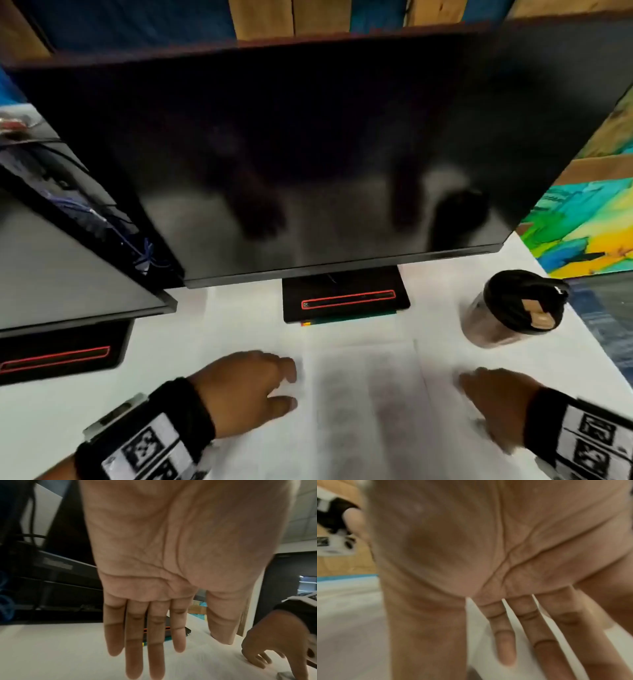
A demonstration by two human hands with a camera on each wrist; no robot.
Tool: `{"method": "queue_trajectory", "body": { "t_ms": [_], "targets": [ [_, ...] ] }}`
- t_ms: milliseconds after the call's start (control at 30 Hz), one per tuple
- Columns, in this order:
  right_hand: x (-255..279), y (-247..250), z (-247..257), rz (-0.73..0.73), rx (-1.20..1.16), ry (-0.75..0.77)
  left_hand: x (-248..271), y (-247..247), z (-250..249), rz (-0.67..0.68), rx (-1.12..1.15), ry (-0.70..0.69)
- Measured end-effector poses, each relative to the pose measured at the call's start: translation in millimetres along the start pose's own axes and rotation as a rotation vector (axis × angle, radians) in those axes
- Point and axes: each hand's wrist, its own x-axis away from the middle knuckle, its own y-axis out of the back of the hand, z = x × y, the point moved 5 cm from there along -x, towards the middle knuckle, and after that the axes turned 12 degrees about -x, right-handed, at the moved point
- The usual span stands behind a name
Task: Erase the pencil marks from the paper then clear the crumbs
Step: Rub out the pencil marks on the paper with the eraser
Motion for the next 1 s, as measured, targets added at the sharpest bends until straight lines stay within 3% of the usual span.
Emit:
{"method": "queue_trajectory", "body": {
  "t_ms": [167, 300, 400, 500, 567, 667, 733, 900, 1000],
  "targets": [
    [-14.1, 8.1, -7.4, 0.072, -0.026, 0.05, -27.3, 2.0, -2.0, -0.168, -0.144, -0.07],
    [-19.9, 12.9, -9.3, 0.114, -0.071, 0.068, -32.5, -29.4, -22.7, -0.166, -0.134, -0.164],
    [-21.1, 15.2, -13.1, 0.118, -0.059, 0.088, -31.9, -58.5, -30.8, -0.079, -0.18, -0.172],
    [-22.9, 18.6, -22.0, 0.086, -0.01, 0.094, -30.5, -74.7, -36.6, -0.079, -0.259, -0.141],
    [-24.5, 20.5, -24.9, 0.021, 0.057, 0.097, -30.9, -86.3, -34.7, -0.029, -0.275, -0.132],
    [-21.6, 31.8, -22.9, -0.148, 0.138, 0.128, -27.0, -87.4, -38.2, -0.162, -0.286, -0.14],
    [-15.2, 37.9, -16.6, -0.205, 0.154, 0.102, -27.9, -96.8, -37.0, -0.105, -0.267, -0.116],
    [19.2, 35.7, 17.8, -0.363, -0.066, 0.185, -31.2, -96.1, -35.9, -0.072, -0.189, -0.072],
    [40.1, 29.0, 40.3, -0.455, -0.162, 0.244, -27.6, -97.8, -36.0, -0.095, -0.166, 0.039]
  ]
}}
